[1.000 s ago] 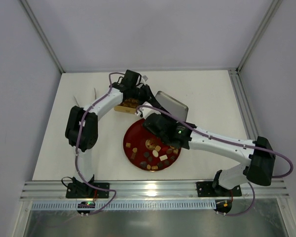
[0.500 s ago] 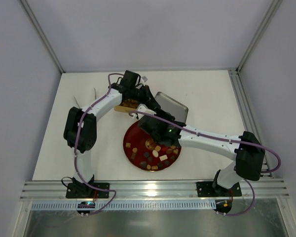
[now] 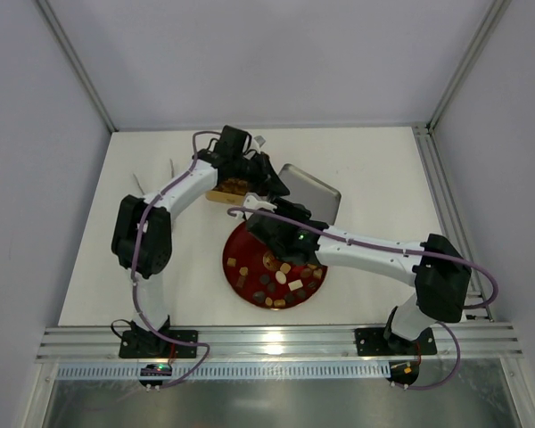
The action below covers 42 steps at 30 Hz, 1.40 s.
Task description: Pack the chocolate
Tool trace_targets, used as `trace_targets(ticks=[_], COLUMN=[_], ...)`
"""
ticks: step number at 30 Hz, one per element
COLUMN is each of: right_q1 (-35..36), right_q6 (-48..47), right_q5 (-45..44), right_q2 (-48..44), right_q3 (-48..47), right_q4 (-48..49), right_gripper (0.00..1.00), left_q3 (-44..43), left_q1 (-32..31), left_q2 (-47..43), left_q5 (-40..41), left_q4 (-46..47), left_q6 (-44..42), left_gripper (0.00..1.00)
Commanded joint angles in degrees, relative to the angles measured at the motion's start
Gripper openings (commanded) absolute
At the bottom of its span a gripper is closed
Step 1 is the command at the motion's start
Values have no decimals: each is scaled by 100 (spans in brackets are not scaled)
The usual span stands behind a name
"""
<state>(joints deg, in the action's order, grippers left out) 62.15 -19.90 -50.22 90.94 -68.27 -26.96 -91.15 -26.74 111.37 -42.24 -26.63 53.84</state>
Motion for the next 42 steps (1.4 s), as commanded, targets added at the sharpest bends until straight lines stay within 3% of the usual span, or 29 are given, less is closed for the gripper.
trace_targets(ticks=[1,8,15,18,19,21,22,28,35,42], right_q1=[16,16,16,16,25,16,16,16,-1,-89], right_q6=[-216,-435,-734,-857,-866,-893,-910,-1016,-1069,-604], right_q5=[-269,-497,-822,-876,-876,-902,-911,-999,-1069,-790], right_q2=[47,205,381,399,399,390,381,337,249,21], right_q3=[24,-20,-134,-169,-178,-204,-204,-222,-196,-204], right_q4=[226,454,727,771,780,780,780,868,894,482], right_gripper=[54,41,4,4,4,4,4,4,4,4], left_q3=[-25,10,-16,-34,-43,-51,-60,-210,-315,-693], left_q1=[46,55,73,81,90,116,117,196,494,1012], left_q2=[-379,-414,-423,-441,-458,-467,-467,-494,-608,-555], left_q5=[-329,-390,-531,-566,-575,-566,-566,-496,-215,30], left_q4=[71,35,35,27,35,35,35,97,237,571], left_q6=[47,-14,-84,-120,-129,-172,-173,-225,-155,82], left_gripper=[0,0,3,14,27,37,51,81,92,93])
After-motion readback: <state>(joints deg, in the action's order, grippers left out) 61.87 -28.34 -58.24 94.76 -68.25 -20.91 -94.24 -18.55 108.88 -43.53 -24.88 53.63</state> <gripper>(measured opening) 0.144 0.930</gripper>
